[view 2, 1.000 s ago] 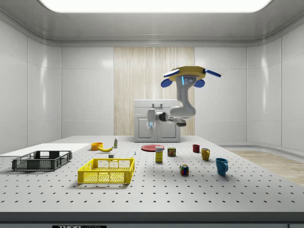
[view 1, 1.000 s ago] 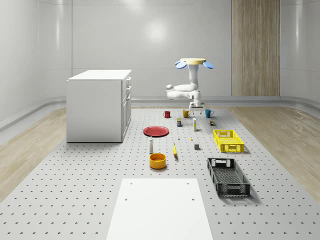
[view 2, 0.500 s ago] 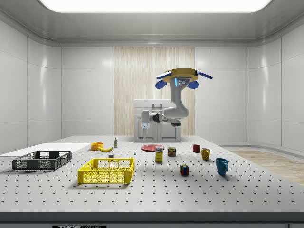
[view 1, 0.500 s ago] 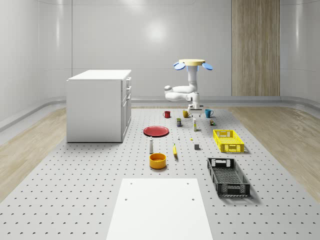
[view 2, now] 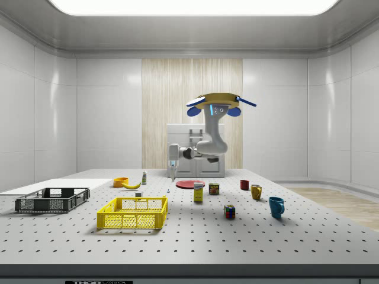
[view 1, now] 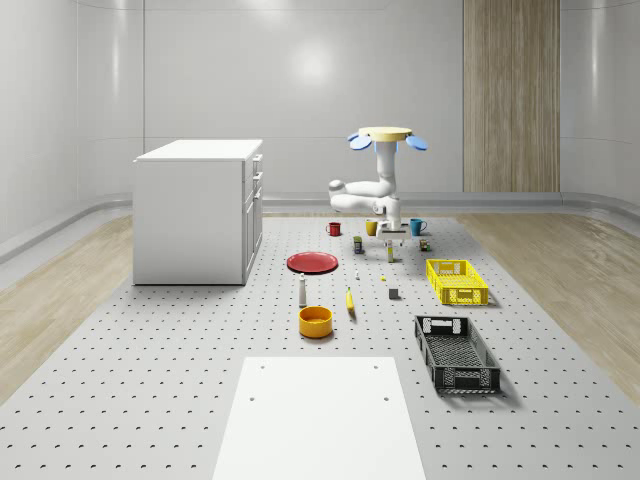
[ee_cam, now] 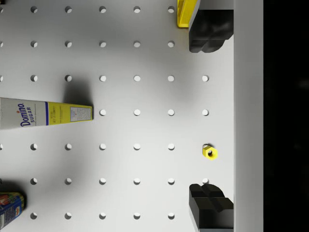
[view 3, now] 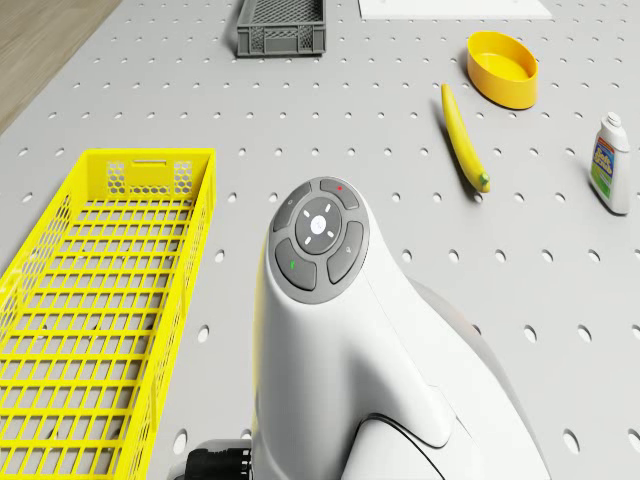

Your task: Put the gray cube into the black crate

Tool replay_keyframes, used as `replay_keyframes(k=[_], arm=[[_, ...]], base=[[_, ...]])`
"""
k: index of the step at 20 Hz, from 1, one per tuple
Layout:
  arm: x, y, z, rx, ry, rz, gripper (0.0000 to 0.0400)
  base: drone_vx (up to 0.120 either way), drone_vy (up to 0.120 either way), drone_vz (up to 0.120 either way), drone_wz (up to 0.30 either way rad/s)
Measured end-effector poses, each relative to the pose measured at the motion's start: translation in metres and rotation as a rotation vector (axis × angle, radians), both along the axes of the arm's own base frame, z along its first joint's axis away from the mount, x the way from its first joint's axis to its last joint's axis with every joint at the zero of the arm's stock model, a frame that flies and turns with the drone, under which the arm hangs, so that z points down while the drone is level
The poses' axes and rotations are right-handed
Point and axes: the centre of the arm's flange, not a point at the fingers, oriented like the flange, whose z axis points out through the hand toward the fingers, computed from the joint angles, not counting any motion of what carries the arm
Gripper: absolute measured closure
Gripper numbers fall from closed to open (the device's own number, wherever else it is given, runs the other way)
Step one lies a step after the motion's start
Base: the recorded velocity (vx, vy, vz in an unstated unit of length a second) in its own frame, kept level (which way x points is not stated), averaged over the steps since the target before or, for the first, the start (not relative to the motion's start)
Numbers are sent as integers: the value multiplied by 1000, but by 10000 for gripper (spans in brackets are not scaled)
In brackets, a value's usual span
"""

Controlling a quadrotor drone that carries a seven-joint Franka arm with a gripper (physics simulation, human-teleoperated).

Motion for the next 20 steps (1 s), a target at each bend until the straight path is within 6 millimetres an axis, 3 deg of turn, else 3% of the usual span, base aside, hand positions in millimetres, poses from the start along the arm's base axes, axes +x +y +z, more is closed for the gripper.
replay_keyframes(k=[3, 20], arm=[[0, 0, 0, 0, 0, 0, 0], [0, 0, 0, 0, 0, 0, 0]], base=[[120, -120, 0, 0], [120, 0, 0, 0]])
